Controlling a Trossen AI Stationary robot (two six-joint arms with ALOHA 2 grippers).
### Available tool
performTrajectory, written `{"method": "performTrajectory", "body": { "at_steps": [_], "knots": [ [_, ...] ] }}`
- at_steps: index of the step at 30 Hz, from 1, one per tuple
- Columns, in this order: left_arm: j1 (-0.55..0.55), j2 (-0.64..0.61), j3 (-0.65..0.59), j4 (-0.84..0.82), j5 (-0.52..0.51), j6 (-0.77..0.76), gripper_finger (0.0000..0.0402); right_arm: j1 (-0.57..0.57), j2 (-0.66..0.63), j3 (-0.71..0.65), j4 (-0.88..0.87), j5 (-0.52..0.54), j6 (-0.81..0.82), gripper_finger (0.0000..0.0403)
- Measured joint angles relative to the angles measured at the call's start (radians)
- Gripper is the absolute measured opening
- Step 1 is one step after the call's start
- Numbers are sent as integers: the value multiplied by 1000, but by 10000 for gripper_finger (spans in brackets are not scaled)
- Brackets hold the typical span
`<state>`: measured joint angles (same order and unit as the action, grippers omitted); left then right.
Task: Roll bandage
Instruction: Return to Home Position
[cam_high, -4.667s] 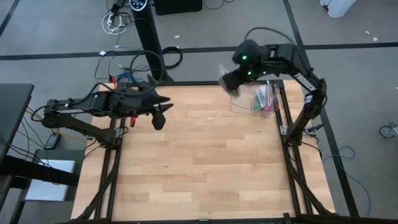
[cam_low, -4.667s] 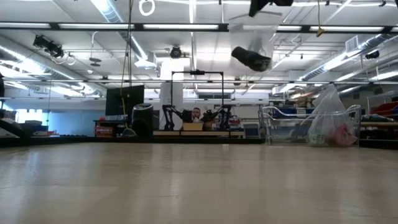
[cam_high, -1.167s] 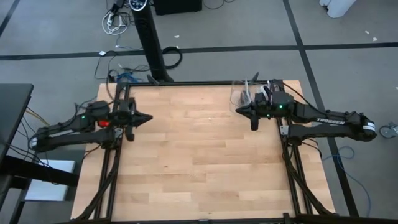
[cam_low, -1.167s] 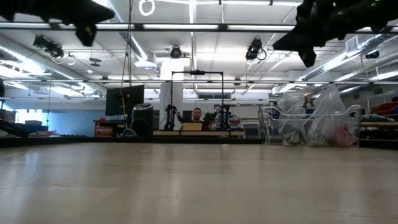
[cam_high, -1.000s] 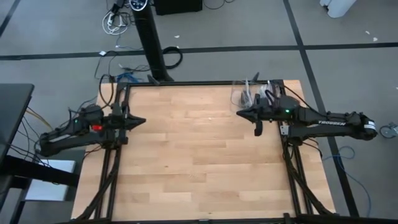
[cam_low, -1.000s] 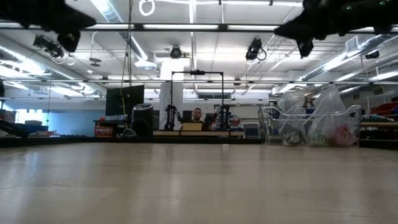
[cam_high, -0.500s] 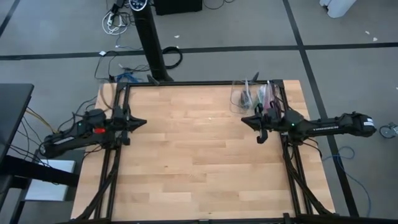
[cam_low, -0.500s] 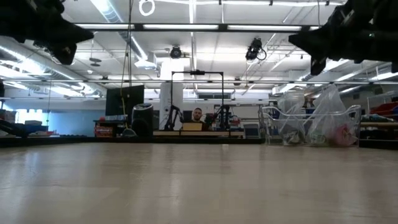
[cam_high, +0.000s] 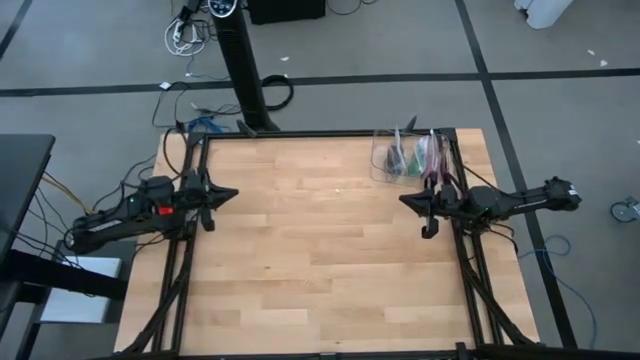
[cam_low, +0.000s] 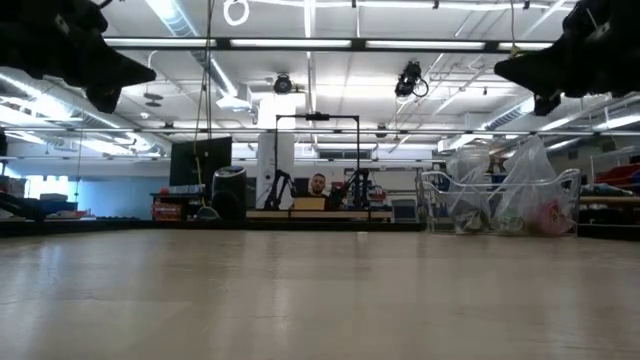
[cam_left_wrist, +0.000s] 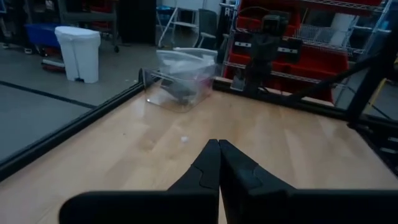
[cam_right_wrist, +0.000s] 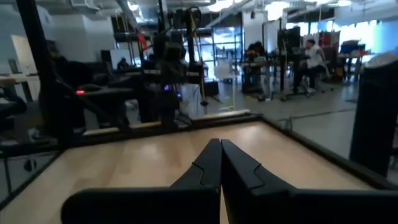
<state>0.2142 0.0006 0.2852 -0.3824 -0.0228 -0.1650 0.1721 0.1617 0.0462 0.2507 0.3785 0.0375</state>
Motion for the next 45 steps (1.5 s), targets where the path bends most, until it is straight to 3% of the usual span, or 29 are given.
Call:
{"method": "performTrajectory", "body": {
  "at_steps": [7,14,18,24,38,45],
  "knots": [
    [-1,0,-175,235,47,-21,3,38,-106,-36,-161,-46,100,0],
    [-1,0,-144,107,53,82,2,38,-141,-37,-201,-174,109,0],
    [-9,0,-145,110,79,107,2,16,-132,-37,-208,-217,92,0],
    [-55,5,-192,121,115,129,2,-54,-129,-37,-235,-374,102,0],
    [-84,13,-196,141,103,57,11,-92,-51,-38,-236,-383,256,15],
    [-84,13,-199,195,102,56,13,-89,-20,-38,-236,-382,206,11]
  ]
}}
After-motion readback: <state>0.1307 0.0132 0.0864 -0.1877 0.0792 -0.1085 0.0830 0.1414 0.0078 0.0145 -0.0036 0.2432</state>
